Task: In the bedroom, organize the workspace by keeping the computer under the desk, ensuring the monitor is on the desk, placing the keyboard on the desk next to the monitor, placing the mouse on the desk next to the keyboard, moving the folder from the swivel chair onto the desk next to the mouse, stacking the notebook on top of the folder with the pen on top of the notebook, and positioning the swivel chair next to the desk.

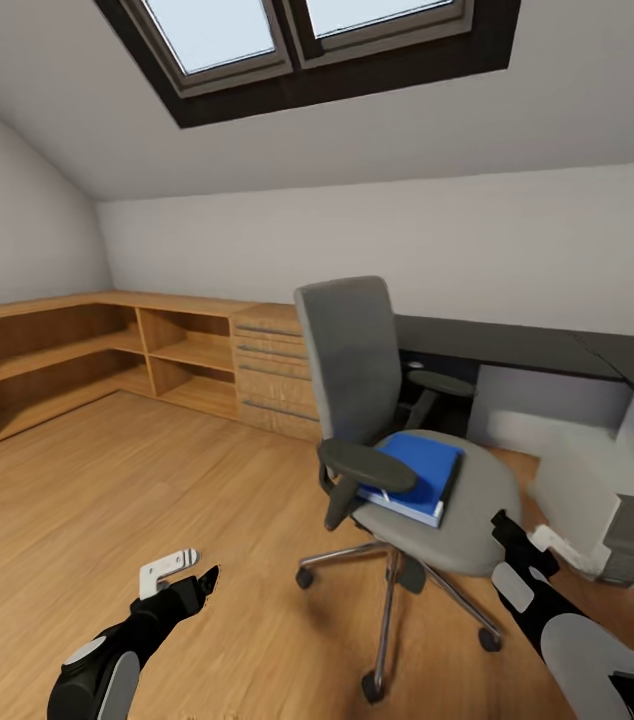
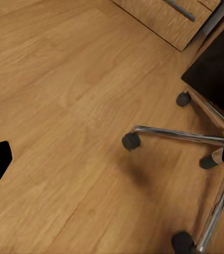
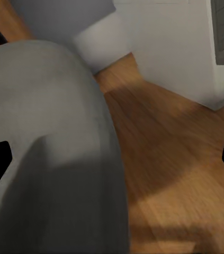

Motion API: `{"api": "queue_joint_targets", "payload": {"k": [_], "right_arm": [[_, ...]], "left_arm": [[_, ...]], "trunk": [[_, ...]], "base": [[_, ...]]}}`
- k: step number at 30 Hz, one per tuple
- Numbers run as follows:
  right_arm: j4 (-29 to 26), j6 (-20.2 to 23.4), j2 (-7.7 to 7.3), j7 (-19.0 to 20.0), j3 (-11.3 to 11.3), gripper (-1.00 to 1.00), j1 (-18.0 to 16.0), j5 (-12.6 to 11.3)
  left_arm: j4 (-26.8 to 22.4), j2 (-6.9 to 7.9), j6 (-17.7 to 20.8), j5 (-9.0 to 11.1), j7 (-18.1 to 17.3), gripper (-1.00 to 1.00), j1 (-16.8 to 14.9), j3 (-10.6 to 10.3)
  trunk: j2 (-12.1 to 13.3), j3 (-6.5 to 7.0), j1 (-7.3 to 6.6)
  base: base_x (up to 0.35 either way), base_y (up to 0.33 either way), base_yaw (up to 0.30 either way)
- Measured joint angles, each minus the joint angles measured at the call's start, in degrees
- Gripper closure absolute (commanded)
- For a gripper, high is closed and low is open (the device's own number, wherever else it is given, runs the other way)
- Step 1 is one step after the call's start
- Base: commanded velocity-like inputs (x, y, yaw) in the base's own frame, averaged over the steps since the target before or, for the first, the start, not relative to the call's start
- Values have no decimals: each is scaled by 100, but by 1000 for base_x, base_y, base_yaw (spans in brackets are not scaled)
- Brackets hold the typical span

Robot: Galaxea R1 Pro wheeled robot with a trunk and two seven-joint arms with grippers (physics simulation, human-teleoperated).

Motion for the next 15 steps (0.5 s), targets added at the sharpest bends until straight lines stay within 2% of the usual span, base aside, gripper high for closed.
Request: {"api": "queue_joint_targets", "payload": {"k": [15], "right_arm": [[-2,-154,-9,13,17,-100,-1,-14]], "left_arm": [[3,0,0,0,8,-100,0,-6]], "trunk": [[0,-5,0]], "base": [[0,0,277]]}}
